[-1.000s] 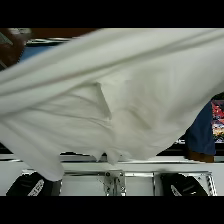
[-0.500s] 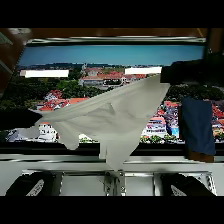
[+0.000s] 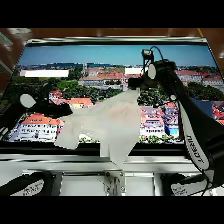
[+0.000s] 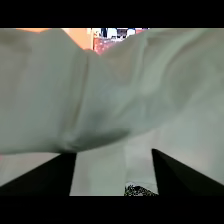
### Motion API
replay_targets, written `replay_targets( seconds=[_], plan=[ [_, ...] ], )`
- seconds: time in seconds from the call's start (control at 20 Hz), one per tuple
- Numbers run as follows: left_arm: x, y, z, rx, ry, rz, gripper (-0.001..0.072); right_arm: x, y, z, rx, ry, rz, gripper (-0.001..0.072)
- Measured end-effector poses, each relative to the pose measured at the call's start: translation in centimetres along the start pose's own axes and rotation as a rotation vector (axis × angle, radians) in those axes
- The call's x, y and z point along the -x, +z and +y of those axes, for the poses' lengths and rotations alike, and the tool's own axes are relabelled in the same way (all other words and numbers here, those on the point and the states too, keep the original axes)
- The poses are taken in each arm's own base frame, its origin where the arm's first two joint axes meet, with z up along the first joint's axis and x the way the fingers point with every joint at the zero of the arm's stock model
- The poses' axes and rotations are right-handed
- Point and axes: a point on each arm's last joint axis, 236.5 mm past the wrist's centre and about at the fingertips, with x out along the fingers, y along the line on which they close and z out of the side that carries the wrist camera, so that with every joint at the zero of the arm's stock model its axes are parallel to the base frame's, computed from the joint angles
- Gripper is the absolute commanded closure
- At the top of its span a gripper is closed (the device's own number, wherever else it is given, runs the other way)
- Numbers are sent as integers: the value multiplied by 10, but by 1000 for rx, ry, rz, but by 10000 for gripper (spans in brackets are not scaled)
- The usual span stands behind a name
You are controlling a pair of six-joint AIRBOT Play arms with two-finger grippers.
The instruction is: Fold the shirts.
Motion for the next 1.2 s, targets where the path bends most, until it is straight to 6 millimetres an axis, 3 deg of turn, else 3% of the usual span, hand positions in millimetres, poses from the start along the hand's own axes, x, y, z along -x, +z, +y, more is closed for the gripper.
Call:
replay_targets(
  seconds=[0.15,0.25,0.35,0.5,0.6,0.7,0.85,1.2],
  plan=[
    [-8,-1,16,34,17,66,56,-9,-8,-6,-4,-10,40,132],
    [10,0,40,19,58,91,56,3,-11,-34,26,-68,69,133],
    [38,-10,75,43,103,118,65,20,-21,-79,27,-130,137,134],
    [60,-54,129,187,143,188,45,44,-56,-143,-69,-148,300,133],
    [58,-91,148,291,121,250,45,53,-81,-165,-161,-102,393,133],
    [47,-115,150,358,69,272,45,54,-99,-172,-232,-37,450,133],
    [28,-122,142,431,-26,241,-1,50,-109,-165,-276,46,475,133],
    [-7,-128,128,477,-107,272,0,35,-100,-149,-258,111,416,133]
  ],
)
